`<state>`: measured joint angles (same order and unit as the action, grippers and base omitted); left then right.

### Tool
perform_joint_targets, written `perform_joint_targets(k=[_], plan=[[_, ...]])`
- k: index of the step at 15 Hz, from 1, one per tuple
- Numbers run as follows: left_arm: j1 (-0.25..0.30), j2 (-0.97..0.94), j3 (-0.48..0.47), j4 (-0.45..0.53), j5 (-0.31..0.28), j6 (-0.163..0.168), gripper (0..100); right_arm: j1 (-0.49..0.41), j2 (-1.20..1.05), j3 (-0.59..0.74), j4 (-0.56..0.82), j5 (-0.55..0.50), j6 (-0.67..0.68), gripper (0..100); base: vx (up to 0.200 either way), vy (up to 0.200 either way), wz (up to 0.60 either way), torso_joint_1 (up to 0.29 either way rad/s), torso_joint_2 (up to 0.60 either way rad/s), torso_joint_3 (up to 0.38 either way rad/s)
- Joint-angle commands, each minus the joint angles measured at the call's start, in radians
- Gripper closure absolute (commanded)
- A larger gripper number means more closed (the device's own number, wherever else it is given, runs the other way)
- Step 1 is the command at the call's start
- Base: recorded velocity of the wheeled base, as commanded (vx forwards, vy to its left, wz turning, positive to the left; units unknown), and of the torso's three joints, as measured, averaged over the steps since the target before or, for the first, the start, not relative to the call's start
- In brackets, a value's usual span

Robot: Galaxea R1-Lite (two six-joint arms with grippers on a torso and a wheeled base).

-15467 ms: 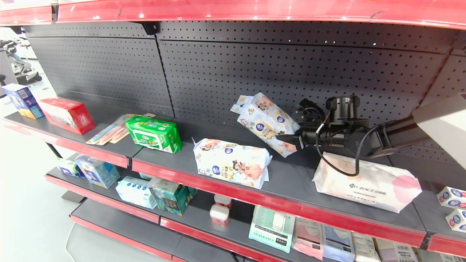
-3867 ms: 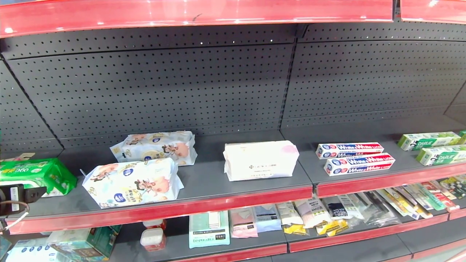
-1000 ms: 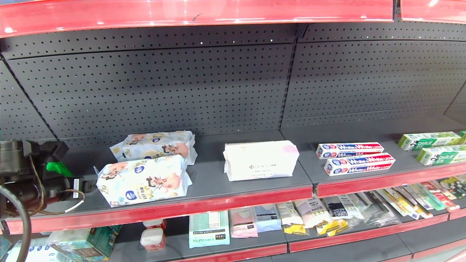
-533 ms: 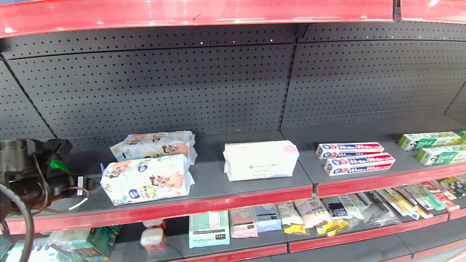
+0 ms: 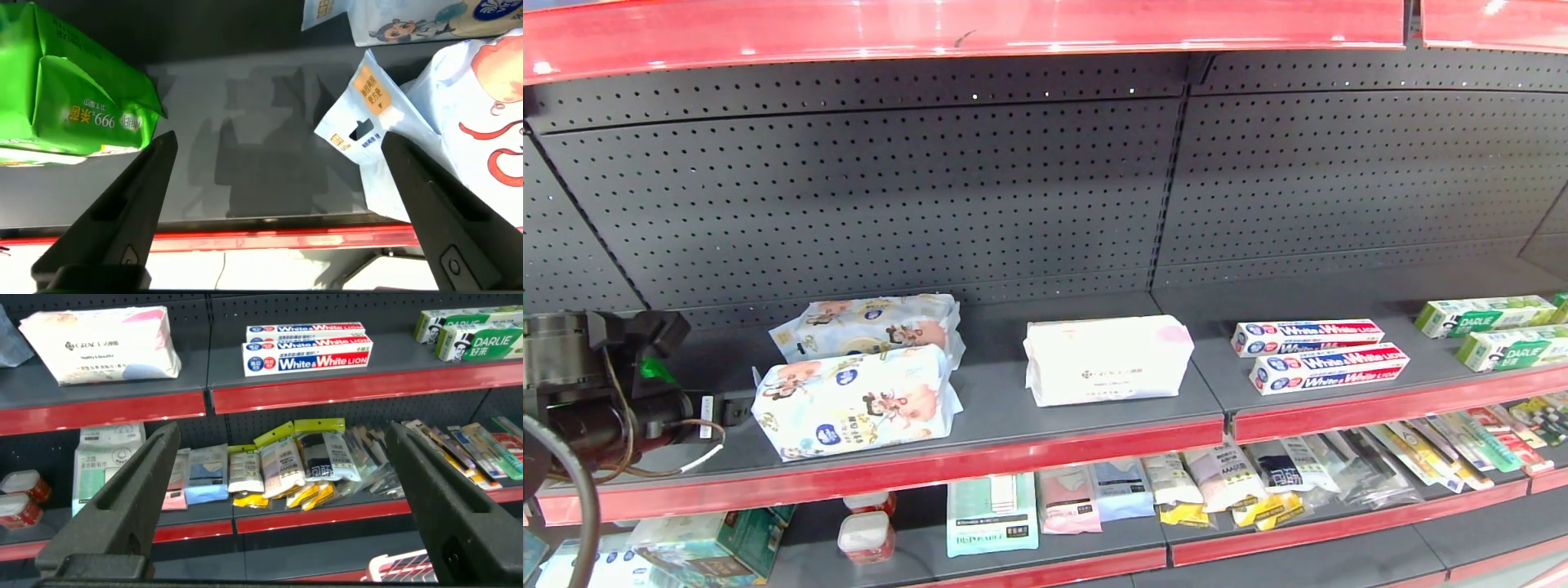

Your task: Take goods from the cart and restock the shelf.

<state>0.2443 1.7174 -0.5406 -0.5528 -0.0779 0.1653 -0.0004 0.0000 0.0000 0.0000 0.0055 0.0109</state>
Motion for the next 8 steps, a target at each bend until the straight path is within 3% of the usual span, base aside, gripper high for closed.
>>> perform_joint_targets(k=[1,8], plan=[[-0.003,-0.002,0.001,-0.001,0.000,0.000,0,0.000,0.002,0.000,0.000,0.001,0.000,0,0.000,0.000,0.00,0.000,0.00,0.000],[-0.010,-0.002,0.002,-0.013,0.000,-0.001,0,-0.001,0.002,0.000,0.000,0.001,0.000,0,0.000,0.000,0.00,0.000,0.00,0.000]])
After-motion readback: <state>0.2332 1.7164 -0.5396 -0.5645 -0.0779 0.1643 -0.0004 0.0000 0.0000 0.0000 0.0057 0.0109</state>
